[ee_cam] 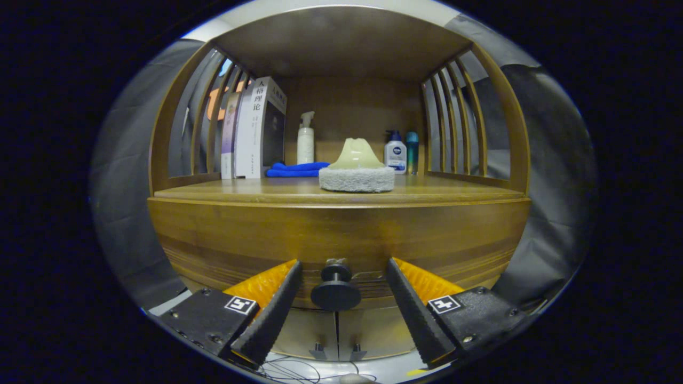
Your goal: Pull open the drawer, take out the items inside it, and place them on the countertop above the cabinet.
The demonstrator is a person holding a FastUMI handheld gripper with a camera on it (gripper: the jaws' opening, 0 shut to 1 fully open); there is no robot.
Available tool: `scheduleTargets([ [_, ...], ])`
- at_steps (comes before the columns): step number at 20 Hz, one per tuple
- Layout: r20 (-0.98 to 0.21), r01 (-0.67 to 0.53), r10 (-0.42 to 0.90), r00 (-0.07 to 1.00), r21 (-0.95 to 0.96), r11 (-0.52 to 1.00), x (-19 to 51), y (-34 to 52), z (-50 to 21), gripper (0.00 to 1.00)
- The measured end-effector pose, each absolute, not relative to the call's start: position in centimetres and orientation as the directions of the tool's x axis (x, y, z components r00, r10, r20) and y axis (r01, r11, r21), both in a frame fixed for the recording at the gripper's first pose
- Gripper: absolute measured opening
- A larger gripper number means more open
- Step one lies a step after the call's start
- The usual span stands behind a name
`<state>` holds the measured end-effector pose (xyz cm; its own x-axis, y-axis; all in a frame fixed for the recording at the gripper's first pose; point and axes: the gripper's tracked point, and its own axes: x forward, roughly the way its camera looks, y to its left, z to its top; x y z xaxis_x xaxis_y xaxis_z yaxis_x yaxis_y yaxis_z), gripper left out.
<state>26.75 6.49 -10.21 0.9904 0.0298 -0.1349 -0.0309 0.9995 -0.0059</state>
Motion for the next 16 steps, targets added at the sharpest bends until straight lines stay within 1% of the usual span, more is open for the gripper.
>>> scheduleTargets([
  [5,-0.12,-0.031,0.026,0.992,-0.036,0.999,26.9,6.5,-10.5,1.0],
  [7,-0.172,-0.038,0.034,0.985,-0.024,0.999,26.6,6.6,-10.9,1.0],
  [9,-0.179,-0.073,0.078,0.981,0.031,0.997,25.7,7.0,-9.7,1.0],
  [12,-0.119,-0.06,0.062,0.991,0.016,0.998,22.1,4.4,-5.3,1.0],
  [16,-0.059,-0.045,0.047,0.997,0.034,0.998,14.8,0.3,-1.1,1.0],
])
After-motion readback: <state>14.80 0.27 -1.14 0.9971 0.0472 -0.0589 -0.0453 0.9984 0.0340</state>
